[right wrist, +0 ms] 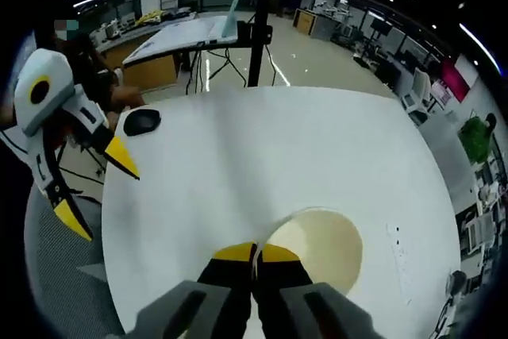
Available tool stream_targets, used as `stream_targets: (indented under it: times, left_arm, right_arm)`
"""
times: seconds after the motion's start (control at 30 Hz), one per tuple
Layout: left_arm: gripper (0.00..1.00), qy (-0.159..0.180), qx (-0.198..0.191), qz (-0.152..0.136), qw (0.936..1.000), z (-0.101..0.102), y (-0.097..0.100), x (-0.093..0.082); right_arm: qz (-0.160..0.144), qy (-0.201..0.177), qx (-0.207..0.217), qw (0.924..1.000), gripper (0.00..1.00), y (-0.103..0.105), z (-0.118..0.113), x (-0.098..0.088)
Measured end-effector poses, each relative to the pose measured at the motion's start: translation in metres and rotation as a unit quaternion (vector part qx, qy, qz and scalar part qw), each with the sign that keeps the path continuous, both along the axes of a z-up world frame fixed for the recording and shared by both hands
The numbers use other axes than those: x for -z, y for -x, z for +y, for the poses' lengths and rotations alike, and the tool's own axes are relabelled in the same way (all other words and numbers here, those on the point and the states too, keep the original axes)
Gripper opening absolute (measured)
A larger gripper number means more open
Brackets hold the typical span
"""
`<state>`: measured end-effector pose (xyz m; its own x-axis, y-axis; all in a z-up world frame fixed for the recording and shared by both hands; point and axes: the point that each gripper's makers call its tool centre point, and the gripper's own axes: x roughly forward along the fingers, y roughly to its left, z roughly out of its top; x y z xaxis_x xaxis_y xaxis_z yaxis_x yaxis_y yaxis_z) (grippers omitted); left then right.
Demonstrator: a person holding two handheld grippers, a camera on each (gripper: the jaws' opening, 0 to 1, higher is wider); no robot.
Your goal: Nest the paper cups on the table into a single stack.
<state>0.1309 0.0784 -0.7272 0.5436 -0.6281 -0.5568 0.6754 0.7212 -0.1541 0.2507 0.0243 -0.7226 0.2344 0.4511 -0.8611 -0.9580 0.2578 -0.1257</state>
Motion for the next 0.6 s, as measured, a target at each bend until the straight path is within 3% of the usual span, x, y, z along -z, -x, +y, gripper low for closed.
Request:
stream_targets:
  times: [0.6]
  left_arm:
    - [0.5, -0.007, 0.018, -0.005, 0.9998, -0.007, 0.0, -0.001]
  right_arm:
    - [-0.036, -0.003, 0.011, 0.9993, 0.0, 0.036, -0.038, -0.041]
